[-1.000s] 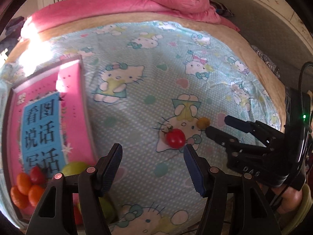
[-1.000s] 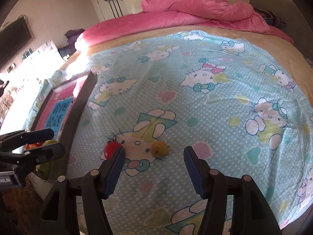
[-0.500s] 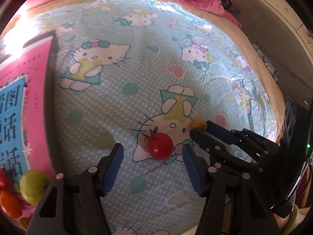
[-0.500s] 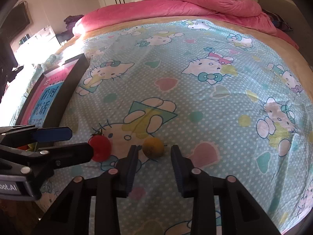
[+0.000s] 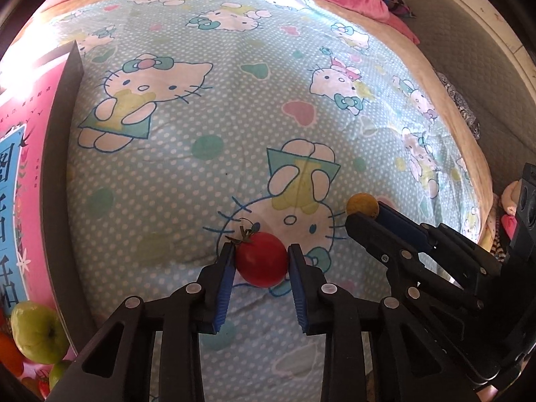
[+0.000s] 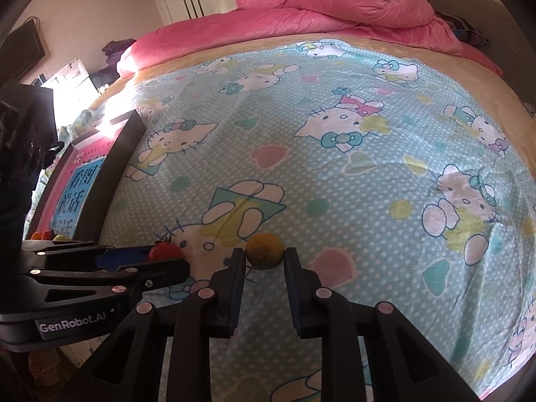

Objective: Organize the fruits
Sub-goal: 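Grasp the red tomato with the left tool while the right tool grasps the yellow fruit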

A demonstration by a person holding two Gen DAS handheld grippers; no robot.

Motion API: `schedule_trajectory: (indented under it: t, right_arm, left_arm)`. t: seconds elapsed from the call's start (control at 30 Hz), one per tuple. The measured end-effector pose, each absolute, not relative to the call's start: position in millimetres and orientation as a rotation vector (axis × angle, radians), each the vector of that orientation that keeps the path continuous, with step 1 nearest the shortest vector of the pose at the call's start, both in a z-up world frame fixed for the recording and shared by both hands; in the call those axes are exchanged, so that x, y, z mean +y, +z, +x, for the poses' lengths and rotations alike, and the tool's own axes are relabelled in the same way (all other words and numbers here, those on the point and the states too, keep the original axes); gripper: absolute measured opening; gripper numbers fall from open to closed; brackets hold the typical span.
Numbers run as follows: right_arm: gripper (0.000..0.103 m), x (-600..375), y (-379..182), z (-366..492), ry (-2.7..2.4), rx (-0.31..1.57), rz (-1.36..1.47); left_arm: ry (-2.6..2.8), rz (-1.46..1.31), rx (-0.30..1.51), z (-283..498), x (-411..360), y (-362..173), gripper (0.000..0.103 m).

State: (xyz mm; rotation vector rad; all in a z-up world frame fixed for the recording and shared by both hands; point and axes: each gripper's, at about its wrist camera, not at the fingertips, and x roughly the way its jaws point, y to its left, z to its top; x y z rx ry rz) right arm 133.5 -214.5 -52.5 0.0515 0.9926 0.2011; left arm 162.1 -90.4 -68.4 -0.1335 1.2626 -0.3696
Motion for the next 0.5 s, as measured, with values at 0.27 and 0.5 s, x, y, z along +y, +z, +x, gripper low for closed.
schedule_trajectory:
  t: [0.27,0.5]
  right_arm:
    - [0.024,-206,-35,126,0.289,0.914,0.089]
    - [0.024,-187,-14,111,0.373,0.797,0.094]
  left_arm:
    - [-0.344,-0.141,1.205,142,-58,-42,0.032]
    - [-0.228,-0.22,1.123,111,20,-9,0.032]
